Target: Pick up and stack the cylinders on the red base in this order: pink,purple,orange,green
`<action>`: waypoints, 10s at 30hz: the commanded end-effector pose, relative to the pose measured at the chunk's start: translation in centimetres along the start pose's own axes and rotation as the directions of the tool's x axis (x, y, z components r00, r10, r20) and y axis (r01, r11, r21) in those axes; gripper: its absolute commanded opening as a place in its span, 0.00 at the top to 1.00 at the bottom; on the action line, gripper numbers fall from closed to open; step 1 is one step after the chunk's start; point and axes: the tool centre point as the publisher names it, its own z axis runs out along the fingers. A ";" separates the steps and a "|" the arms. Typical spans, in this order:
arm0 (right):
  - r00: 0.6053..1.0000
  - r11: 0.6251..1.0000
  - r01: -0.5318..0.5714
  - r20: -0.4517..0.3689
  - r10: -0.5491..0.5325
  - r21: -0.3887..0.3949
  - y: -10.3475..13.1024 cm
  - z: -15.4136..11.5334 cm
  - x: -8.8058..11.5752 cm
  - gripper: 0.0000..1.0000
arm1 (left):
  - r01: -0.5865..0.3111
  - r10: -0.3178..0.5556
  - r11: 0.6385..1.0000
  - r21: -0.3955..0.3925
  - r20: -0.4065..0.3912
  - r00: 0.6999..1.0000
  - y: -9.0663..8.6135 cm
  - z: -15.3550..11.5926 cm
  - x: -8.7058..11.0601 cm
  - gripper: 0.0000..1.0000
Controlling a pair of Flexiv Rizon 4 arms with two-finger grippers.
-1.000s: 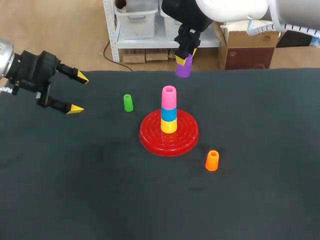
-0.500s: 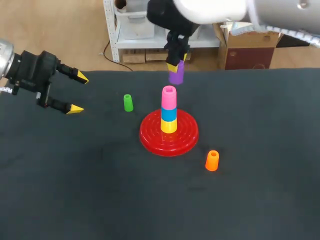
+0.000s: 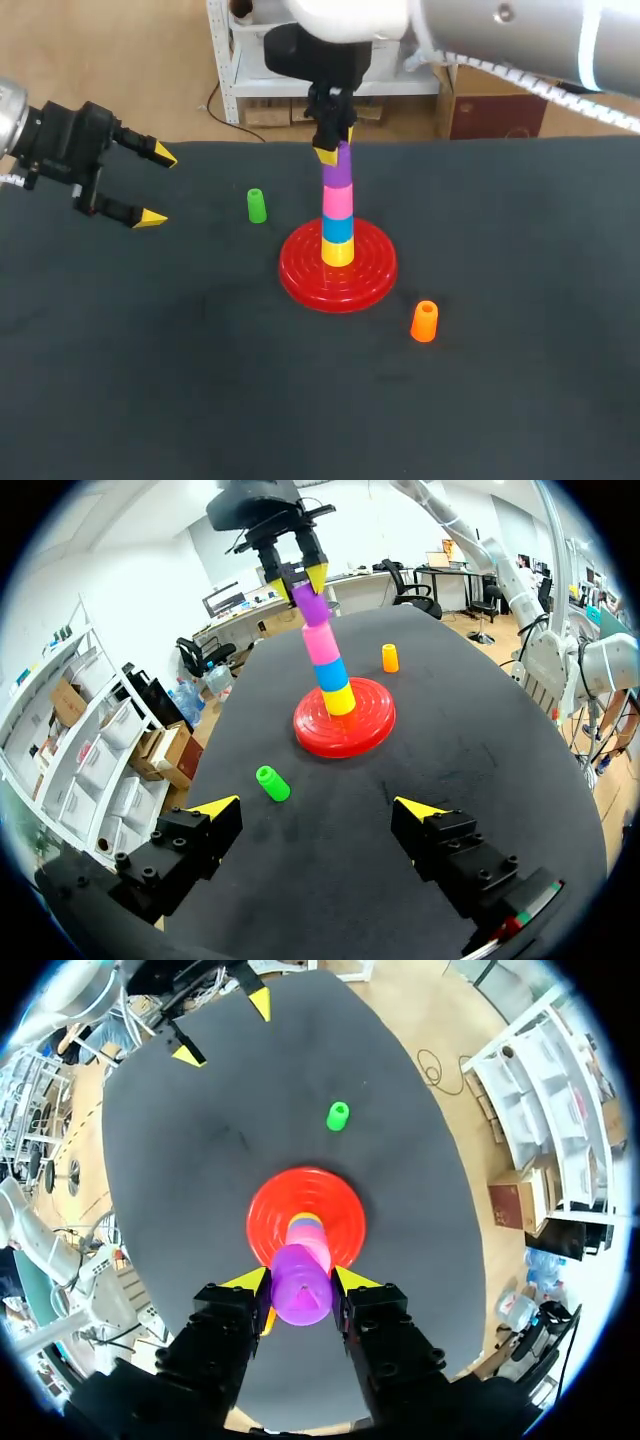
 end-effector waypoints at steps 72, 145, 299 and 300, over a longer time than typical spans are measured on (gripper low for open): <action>0.939 0.931 -0.316 0.200 0.280 0.183 6.2 -2.5 5.5 0.00 | -0.003 0.003 1.000 -0.005 0.002 1.000 -0.2 0.0 0.1 0.00; 0.761 0.761 -0.648 -0.024 0.648 0.023 8.9 15.9 15.6 0.47 | -0.003 0.003 1.000 -0.005 0.002 1.000 -0.2 0.0 0.1 0.00; 0.995 0.995 0.102 0.019 -0.102 0.009 2.2 -5.8 1.8 1.00 | -0.003 0.003 1.000 -0.005 0.002 1.000 -0.2 0.0 0.1 0.00; 0.995 0.995 0.100 0.016 -0.101 0.009 2.2 -5.6 1.8 1.00 | -0.003 0.003 1.000 -0.005 0.002 1.000 -0.2 0.0 0.1 0.00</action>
